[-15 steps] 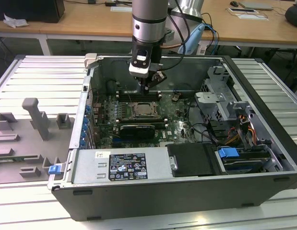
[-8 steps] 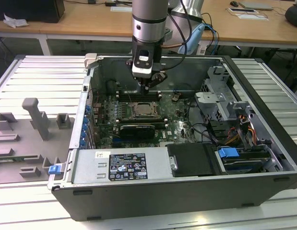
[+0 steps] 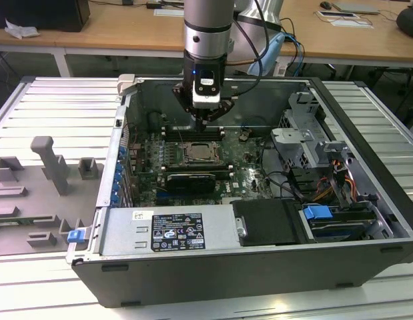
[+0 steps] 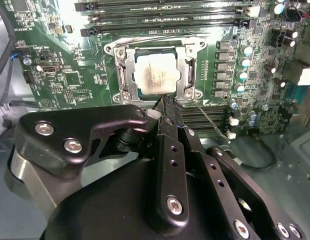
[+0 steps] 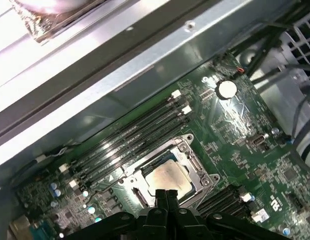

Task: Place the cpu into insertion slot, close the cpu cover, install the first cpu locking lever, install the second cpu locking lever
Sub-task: 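Install the first cpu locking lever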

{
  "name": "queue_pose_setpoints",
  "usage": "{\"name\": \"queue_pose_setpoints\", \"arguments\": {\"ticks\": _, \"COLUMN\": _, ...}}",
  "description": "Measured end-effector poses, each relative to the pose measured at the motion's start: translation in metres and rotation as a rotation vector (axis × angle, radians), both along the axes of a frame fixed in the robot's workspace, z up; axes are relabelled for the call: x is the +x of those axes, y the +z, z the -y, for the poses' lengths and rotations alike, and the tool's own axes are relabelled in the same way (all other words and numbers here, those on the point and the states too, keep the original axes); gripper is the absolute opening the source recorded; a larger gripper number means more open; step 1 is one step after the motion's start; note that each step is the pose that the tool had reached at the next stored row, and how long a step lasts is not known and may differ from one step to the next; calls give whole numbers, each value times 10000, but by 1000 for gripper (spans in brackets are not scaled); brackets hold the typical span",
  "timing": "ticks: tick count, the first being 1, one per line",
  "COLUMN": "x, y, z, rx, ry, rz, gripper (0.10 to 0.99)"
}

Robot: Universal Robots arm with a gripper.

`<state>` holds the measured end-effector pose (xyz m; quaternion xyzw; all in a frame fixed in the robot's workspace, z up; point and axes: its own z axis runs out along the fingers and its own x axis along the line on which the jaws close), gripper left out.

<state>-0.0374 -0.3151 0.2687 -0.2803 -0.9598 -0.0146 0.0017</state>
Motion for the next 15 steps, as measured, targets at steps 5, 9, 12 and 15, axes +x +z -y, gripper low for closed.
{"name": "queue_pose_setpoints", "arguments": {"ticks": 5, "x": -4, "y": 0, "z": 1, "rx": 1, "ry": 508, "rz": 1, "gripper": 106}}
{"name": "queue_pose_setpoints", "arguments": {"ticks": 9, "x": -5, "y": 0, "z": 1, "rx": 0, "ry": 1189, "rz": 0, "gripper": 106}}
{"name": "queue_pose_setpoints", "arguments": {"ticks": 12, "x": -5, "y": 0, "z": 1, "rx": 0, "ry": 1509, "rz": 0, "gripper": 106}}
{"name": "queue_pose_setpoints", "arguments": {"ticks": 15, "x": -5, "y": 0, "z": 1, "rx": 1, "ry": 1781, "rz": 0, "gripper": 106}}
